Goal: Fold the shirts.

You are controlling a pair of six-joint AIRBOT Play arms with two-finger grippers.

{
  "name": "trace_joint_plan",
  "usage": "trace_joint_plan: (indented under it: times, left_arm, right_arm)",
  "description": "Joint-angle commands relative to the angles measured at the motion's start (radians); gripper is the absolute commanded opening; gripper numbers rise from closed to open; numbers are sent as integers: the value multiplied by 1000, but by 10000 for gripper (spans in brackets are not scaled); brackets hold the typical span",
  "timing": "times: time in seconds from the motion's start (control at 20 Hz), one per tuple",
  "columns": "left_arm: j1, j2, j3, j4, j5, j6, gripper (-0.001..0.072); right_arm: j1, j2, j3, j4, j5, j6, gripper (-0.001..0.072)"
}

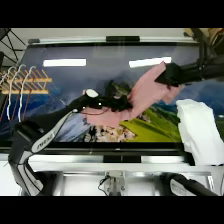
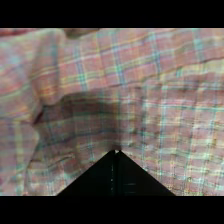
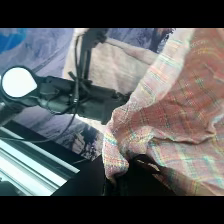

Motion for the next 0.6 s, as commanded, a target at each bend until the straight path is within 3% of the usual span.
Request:
trace_joint_plan:
  times: [0.0,0.3,0.55]
  left_arm:
    - [12,17,25,-19,-18,45,27]
    - [342,293,25,346,-191,47,27]
    - [687,537,25,367,-250,29,27]
  right_arm:
    - [2,31,0,-11,7,30,47]
    - [208,-92,-1,-111,-254,-13,47]
    - [472,-301,-1,-47,-550,-40,47]
